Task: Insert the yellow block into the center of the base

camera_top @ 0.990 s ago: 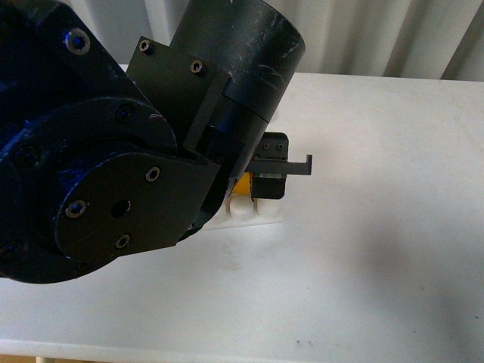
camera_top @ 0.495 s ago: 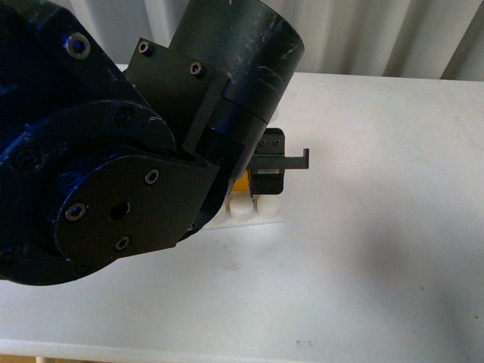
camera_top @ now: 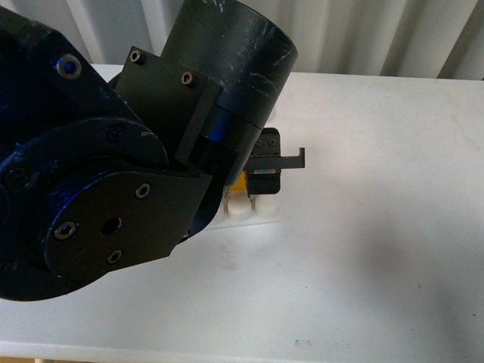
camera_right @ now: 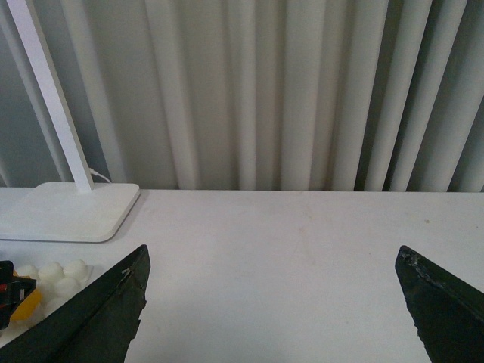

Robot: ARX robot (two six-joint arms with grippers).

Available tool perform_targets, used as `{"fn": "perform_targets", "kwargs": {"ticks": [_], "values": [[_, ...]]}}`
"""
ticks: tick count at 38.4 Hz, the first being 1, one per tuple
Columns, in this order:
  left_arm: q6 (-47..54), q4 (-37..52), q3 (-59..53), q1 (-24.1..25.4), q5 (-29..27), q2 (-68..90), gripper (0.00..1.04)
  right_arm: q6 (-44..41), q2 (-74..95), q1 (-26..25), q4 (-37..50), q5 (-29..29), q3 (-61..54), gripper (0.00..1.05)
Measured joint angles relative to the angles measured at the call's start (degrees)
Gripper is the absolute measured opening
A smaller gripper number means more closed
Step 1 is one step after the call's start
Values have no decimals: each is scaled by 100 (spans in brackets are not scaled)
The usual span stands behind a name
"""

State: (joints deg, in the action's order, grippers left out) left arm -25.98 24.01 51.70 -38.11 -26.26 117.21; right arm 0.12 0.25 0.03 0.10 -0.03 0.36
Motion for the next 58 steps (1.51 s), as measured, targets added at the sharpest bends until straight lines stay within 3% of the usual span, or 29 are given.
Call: {"fn": "perform_targets", "kwargs": {"ticks": [58], "values": [[-273,-68,-26,-44,199,33,65,0,0,0,0,0,0,95]]}}
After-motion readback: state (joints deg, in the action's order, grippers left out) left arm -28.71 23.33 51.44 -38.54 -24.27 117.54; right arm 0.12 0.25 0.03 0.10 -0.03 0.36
